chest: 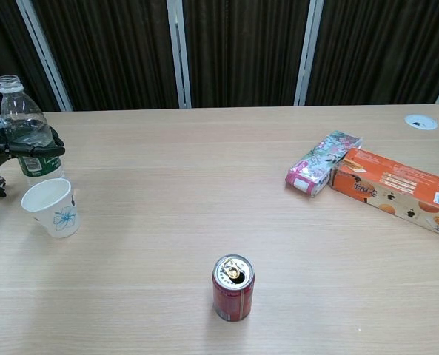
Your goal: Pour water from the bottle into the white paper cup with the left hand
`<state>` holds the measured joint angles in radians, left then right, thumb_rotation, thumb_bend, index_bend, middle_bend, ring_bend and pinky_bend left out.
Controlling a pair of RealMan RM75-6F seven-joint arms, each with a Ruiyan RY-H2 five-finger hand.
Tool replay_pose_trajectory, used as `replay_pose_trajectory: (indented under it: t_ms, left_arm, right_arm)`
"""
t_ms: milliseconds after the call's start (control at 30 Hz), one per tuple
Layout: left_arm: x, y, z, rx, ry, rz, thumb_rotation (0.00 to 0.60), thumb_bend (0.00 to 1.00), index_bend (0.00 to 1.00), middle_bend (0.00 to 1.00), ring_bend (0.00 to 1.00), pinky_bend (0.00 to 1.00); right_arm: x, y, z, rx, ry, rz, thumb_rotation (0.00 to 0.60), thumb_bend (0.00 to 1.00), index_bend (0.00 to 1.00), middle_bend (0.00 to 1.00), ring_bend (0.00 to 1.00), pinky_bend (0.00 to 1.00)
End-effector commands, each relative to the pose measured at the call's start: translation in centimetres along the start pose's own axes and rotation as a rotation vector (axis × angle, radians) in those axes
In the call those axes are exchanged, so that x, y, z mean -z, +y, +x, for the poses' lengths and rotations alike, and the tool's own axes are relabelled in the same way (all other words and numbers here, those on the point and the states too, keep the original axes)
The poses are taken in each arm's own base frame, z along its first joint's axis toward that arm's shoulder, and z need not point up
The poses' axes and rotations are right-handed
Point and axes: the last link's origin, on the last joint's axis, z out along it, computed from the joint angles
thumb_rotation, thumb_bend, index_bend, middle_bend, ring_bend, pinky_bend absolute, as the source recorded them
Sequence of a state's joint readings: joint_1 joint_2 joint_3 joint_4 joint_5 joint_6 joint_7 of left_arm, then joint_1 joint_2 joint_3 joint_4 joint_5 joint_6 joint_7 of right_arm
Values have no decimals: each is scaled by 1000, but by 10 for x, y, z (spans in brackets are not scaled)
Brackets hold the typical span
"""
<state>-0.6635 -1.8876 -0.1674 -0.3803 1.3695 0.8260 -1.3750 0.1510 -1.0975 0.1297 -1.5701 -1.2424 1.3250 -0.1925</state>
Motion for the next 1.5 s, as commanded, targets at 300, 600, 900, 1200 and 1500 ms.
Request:
replay_pose_trajectory:
  t_ms: [300,600,900,1200,1500]
  left_arm:
    - [6,2,11,-43,-11,-39,600,19,179,104,48,104]
    - [18,7,45,-191,-46,-70,600,0,6,0,0,0]
    - [68,24,117,-431,19,-173,600,0,0,0,0,0]
    - [156,65,142,-484,155,-286,600,0,0,0,0,0]
    - [231,77,141,-956,311,-189,600,0,0,0,0,0]
  right_arm:
    - [2,0,3,-14,7,7,600,0,0,0,0,0]
    - [4,0,6,-35,16,15,600,0,0,0,0,0]
    - [9,0,14,-79,33,40,600,0,0,0,0,0]
    - [19,-2,34,-156,90,103,600,0,0,0,0,0]
    - [23,2,43,-171,123,113,600,0,0,0,0,0]
